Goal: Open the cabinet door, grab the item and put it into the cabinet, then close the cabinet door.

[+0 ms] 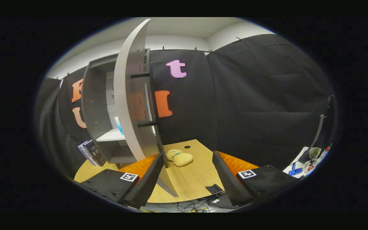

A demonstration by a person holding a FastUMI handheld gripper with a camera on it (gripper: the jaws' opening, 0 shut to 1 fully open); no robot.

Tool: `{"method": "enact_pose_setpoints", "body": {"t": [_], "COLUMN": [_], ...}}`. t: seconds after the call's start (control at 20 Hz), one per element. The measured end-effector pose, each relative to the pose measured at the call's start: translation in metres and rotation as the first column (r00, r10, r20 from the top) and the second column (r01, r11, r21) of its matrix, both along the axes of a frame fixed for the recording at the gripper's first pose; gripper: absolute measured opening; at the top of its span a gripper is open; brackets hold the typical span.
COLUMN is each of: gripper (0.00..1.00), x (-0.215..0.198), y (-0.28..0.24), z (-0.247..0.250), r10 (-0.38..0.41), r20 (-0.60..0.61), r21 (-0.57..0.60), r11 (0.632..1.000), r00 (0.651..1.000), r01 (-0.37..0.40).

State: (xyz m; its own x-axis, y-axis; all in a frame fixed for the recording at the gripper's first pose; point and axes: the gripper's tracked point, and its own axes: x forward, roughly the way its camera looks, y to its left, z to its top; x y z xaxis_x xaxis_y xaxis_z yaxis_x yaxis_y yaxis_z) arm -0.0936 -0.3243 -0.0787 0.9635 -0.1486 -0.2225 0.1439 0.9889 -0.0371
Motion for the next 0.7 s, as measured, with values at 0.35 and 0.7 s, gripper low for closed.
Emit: {"method": "enact_pose_setpoints", "body": {"t": [0.35,0.7], "gripper": [0.97,0.96], "x": [0.001,-0.005], "y": [0.007,0.029], "z": [-0.003,-0.008], "r10": [0.012,0.044], "r20": [-0.015,-0.026], "r21": [-0.002,0.007], "r11": [1.0,0.999], "r00": [1.0,0.999], "r01": [-0.012,-0.044]}}
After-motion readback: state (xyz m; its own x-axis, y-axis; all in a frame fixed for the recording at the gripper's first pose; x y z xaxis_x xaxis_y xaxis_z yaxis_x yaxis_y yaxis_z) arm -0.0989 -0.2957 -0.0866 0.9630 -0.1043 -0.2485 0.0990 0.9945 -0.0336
